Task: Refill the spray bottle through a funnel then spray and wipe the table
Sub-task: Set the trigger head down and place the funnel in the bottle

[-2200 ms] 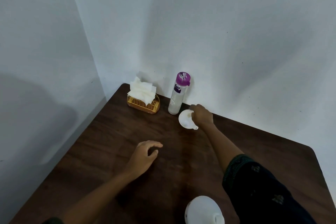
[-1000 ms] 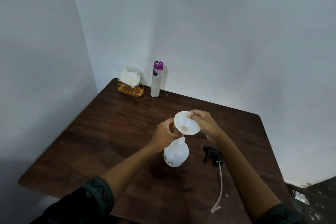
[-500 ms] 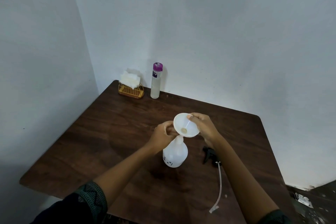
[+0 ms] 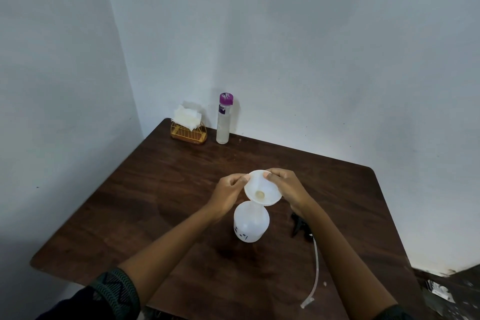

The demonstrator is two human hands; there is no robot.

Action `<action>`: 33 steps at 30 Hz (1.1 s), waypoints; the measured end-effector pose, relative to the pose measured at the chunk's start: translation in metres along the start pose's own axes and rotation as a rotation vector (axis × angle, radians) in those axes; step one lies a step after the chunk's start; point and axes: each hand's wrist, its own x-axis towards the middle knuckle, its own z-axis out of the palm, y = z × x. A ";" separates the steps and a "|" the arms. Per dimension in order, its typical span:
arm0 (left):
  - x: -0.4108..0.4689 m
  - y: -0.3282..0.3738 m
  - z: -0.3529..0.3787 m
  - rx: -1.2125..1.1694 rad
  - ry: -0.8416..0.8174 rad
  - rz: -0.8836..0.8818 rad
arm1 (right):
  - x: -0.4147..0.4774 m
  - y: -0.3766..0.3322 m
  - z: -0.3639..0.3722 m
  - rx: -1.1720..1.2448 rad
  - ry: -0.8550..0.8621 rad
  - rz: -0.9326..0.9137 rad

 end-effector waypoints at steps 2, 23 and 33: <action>-0.002 -0.004 0.000 -0.006 -0.006 -0.059 | -0.002 0.005 0.002 -0.004 -0.001 0.013; 0.000 -0.004 -0.037 -0.024 -0.047 -0.191 | -0.011 0.026 -0.019 0.141 0.117 0.160; 0.044 -0.003 -0.100 -0.032 0.010 -0.173 | 0.050 -0.019 -0.025 0.039 0.211 0.055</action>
